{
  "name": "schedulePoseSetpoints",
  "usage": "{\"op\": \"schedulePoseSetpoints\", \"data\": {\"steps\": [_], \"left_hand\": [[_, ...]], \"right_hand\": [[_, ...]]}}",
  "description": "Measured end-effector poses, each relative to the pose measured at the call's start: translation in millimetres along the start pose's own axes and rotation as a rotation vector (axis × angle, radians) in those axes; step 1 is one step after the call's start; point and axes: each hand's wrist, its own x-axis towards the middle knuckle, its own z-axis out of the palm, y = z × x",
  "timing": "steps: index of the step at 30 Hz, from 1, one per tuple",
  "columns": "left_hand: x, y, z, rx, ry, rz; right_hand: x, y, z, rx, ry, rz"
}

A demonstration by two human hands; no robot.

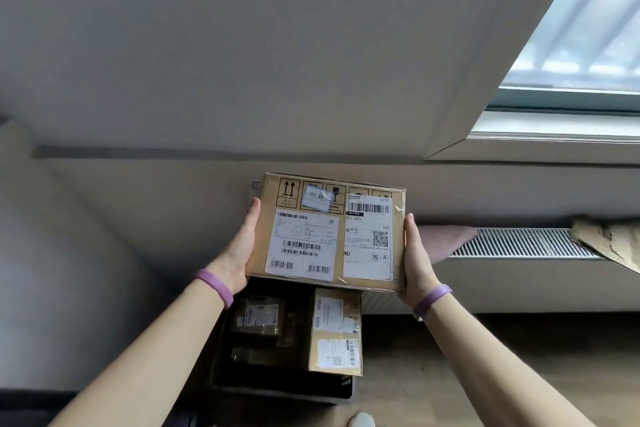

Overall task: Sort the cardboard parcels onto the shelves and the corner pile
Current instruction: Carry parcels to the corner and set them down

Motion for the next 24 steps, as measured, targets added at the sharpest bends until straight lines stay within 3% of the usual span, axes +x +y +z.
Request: {"op": "schedulePoseSetpoints", "data": {"steps": [10, 19, 24], "left_hand": [[122.9, -33.4, 8.0, -0.1, 0.094, -0.128], [189.1, -78.7, 15.2, -0.16, 0.168, -0.208], [218.8, -93.1, 19.6, -0.17, 0.189, -0.22]], "right_hand": [[132.0, 7.5, -43.6, -0.146, 0.02, 0.037], [191.2, 28.2, -78.1, -0.341, 0.134, 0.082], [210.3, 27.4, -85.3, -0.564, 0.231, -0.049]]}}
